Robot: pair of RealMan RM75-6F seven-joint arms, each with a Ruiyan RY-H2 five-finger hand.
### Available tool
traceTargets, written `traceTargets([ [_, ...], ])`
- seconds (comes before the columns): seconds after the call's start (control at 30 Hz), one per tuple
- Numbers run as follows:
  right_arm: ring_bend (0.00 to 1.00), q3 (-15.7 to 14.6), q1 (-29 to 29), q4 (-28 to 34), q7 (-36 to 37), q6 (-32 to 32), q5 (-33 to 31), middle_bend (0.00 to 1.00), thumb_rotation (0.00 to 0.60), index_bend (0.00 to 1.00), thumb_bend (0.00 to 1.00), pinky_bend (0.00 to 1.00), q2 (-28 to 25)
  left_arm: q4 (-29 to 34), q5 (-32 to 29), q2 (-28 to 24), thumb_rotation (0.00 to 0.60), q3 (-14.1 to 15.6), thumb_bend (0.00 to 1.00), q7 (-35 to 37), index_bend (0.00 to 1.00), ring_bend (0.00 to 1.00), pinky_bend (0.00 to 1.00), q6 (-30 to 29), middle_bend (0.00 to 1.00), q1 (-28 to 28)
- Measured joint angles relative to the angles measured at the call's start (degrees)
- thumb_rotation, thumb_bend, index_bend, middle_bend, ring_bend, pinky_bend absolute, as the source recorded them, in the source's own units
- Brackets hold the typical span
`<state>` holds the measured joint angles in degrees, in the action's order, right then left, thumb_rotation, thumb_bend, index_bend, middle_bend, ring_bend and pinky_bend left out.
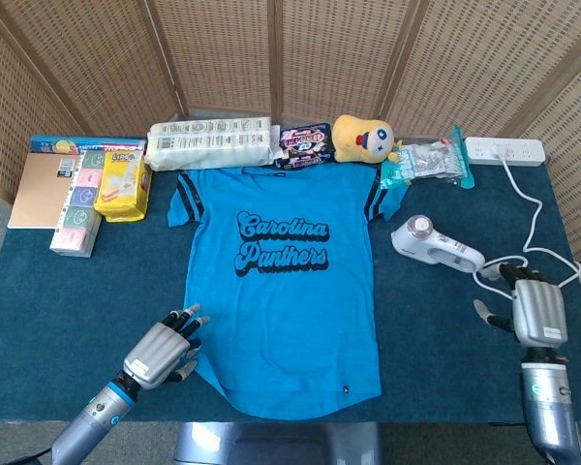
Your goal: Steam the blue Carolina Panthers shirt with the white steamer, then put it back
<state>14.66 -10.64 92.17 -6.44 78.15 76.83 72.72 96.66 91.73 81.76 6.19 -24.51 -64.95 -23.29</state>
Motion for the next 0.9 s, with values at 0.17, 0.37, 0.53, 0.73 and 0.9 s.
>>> traceTargets([
  [0.17,0.38,2.0,-4.6,-3.4,-2.8,-4.2,-3.3,0.4,0.6,0.34,0.26,0.35,2.7,0.3,-0.5,0.4,0.514,-0.4,0.45,-0.5,0.63,0.07,0.2,0.3,0.21,-0.1],
  [0.37,0.36,3.6,-9.0,-8.9,-5.1,-7.4,-5.5,0.38,0.6,0.3,0.25,0.34,6.0,0.6,-1.5,0.9,0.516,-1.0,0.45,-1.2,0.63,0.07,0.2,1.2,0.21,-0.5],
  [0.53,0.33,4.1,-11.5,-12.9,-7.0,-9.4,-7.2,0.35,0.6,0.27,0.25,0.32,8.4,0.8,-2.0,1.3,0.51,-1.1,0.45,-2.1,0.63,0.07,0.2,2.0,0.21,-0.7],
  [0.73,0.32,3.9,-13.4,-17.4,-8.8,-11.1,-8.9,0.34,0.6,0.27,0.25,0.32,10.6,1.2,-2.9,1.5,0.511,-1.5,0.45,-3.2,0.63,0.07,0.2,2.7,0.21,-1.1],
  [0.9,0.32,3.5,-14.5,-20.1,-9.9,-12.1,-9.9,0.34,0.6,0.25,0.24,0.31,12.3,1.3,-3.7,1.6,0.512,-1.6,0.44,-4.0,0.63,0.07,0.2,3.6,0.21,-1.4],
])
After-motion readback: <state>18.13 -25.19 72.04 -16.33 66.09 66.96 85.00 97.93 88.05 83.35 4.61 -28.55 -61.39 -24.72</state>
